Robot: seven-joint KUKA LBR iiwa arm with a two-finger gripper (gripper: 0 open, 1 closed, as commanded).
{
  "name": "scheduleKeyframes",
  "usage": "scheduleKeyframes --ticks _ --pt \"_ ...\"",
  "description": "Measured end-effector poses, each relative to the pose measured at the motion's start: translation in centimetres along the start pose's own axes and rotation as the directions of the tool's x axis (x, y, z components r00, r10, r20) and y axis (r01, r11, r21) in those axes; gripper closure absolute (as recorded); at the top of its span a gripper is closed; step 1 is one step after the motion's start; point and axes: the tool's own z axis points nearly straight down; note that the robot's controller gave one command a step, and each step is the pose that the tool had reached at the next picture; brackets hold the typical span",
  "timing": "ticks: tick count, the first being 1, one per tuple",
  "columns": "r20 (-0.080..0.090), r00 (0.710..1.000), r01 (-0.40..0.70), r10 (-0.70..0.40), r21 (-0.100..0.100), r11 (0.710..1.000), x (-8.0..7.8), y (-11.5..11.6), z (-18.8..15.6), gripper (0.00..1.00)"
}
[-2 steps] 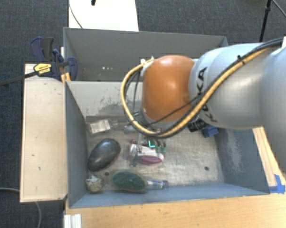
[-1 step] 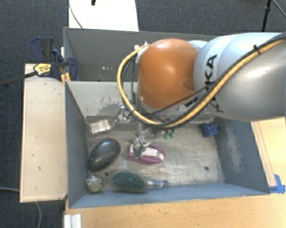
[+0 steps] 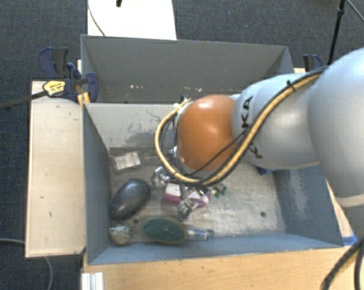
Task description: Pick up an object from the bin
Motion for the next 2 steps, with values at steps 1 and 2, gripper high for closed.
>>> scheduleKeyframes --ticks 1,2 --pt "0.006 1.000 0.010 -0.010 0.003 1.000 1.0 -7.3 0.5 0.00" --pt "0.005 0.832 0.554 -0.554 0.003 0.832 2.5 -10.6 -0.6 0.00"
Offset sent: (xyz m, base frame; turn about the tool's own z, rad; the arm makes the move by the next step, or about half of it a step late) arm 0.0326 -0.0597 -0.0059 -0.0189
